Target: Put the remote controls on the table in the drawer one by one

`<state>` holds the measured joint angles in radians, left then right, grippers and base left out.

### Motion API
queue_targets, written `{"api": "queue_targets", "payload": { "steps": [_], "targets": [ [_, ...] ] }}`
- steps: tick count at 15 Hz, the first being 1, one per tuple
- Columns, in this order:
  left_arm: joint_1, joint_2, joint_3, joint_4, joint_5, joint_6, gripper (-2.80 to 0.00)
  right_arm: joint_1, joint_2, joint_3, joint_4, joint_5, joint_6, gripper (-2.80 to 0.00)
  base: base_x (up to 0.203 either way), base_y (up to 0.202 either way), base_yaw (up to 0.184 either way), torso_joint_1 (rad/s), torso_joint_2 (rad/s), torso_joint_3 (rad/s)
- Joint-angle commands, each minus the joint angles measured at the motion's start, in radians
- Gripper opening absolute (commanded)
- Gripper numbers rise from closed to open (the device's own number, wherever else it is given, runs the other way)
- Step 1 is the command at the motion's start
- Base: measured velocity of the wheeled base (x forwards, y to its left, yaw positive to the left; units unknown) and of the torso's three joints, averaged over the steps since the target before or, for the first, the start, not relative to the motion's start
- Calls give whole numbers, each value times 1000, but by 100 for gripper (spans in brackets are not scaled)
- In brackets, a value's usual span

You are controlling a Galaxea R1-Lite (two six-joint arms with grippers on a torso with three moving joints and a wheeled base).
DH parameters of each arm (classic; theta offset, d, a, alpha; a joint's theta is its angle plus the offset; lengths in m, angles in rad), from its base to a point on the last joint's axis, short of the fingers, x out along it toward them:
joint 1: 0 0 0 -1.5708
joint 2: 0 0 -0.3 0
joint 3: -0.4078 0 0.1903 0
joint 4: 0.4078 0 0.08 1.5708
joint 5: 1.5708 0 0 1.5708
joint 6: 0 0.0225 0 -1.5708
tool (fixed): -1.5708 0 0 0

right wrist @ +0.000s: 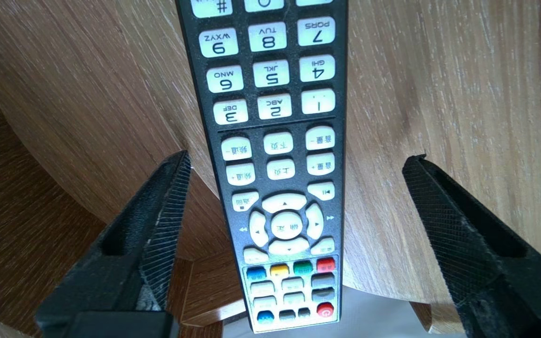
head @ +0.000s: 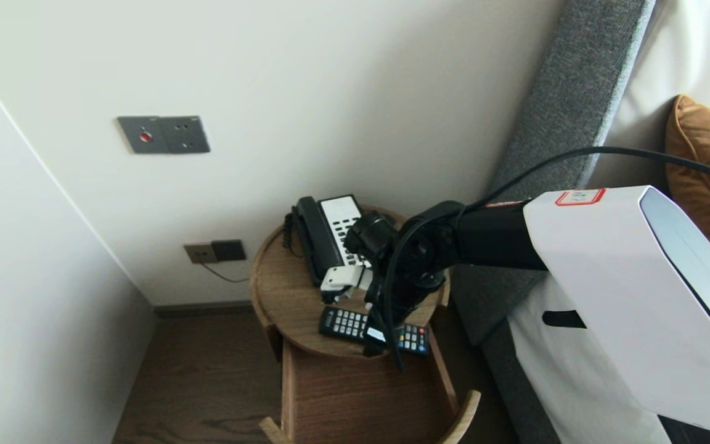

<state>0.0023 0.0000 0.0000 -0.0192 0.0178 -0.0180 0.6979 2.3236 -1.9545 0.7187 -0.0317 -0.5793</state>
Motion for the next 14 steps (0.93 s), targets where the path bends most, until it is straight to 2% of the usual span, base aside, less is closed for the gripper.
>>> {"api": "queue_targets", "payload": {
  "steps": [1,2,3,14],
  "targets": [
    [1,-5,2,-1,1,0,-280,0,3,0,4,-1,-4,0,0,0,0,0,0,0],
    [1,-5,2,-1,1,0,-280,0,3,0,4,-1,-4,0,0,0,0,0,0,0],
    [1,-5,2,-1,1,0,-280,1,3,0,3,-1,-4,-280,0,0,0,0,0,0],
    [1,-5,2,-1,1,0,-280,3,-12,0,10,3,-5,-280,0,0,0,0,0,0]
  ]
}}
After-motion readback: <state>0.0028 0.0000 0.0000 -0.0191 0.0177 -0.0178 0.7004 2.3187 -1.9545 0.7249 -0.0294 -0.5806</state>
